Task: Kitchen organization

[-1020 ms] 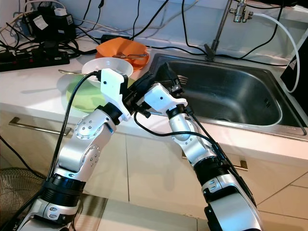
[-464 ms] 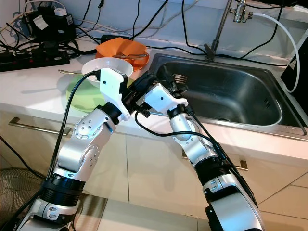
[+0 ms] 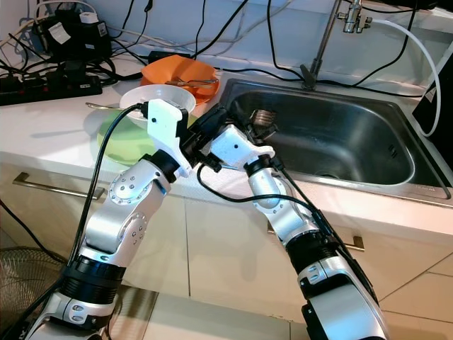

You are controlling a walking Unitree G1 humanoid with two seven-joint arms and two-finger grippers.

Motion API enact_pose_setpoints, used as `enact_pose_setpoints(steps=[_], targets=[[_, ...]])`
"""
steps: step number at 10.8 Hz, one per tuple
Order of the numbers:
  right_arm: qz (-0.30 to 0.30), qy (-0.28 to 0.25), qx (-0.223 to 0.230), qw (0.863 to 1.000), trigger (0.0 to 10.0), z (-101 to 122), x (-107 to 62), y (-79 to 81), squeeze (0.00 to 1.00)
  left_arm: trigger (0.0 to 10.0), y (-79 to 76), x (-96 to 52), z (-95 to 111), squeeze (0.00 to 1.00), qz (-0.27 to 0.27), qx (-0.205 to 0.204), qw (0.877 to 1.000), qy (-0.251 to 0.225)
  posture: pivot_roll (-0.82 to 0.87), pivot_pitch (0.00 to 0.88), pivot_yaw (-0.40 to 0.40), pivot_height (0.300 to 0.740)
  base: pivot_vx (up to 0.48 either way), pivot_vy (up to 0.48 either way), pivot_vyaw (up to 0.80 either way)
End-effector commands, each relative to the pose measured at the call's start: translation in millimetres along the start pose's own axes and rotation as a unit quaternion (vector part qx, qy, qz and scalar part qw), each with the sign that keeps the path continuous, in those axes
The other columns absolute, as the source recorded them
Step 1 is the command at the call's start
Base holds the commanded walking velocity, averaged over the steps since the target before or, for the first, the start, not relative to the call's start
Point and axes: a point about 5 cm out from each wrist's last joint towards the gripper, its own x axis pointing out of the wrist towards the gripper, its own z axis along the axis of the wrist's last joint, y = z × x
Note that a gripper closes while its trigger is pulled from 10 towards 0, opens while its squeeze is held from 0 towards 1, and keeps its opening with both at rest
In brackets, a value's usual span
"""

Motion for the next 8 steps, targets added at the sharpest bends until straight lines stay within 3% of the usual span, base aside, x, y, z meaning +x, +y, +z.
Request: enact_pose_setpoints(steps=[1, 3, 4, 5, 8], targets=[[-0.015, 0.005, 0.007, 1.000, 0.0, -1.6, 1.0, -6.0, 0.00, 10.0, 2.2, -0.7, 1.5, 0.00, 0.003, 0.007, 1.000, 0.004, 0.19, 0.000, -0.030, 0.740, 0.000, 0.000, 0.00], [-0.017, 0.005, 0.013, 1.000, 0.0, -0.8, 1.4, -5.7, 0.00, 10.0, 2.6, -1.3, 1.3, 0.00, 0.005, 0.006, 1.000, 0.004, 0.20, 0.000, -0.031, 0.740, 0.000, 0.000, 0.00], [-0.019, 0.003, 0.015, 1.000, 0.0, 0.5, 2.2, -5.9, 0.00, 10.0, 3.2, -1.7, 0.5, 0.05, 0.009, 0.007, 1.000, 0.005, 0.19, 0.000, -0.031, 0.740, 0.000, 0.000, 0.00], [-0.022, 0.002, 0.016, 1.000, 0.0, 1.3, 2.7, -6.8, 0.00, 10.0, 3.8, -2.0, 0.2, 1.00, 0.012, 0.006, 1.000, 0.005, 0.19, 0.000, -0.029, 0.740, 0.000, 0.000, 0.00], [-0.030, 0.002, 0.020, 0.999, 0.0, 1.6, 3.5, -9.0, 0.00, 10.0, 5.3, -1.6, 1.1, 1.00, 0.021, 0.007, 1.000, -0.001, 0.19, 0.000, -0.033, 0.740, 0.000, 0.000, 0.00]])
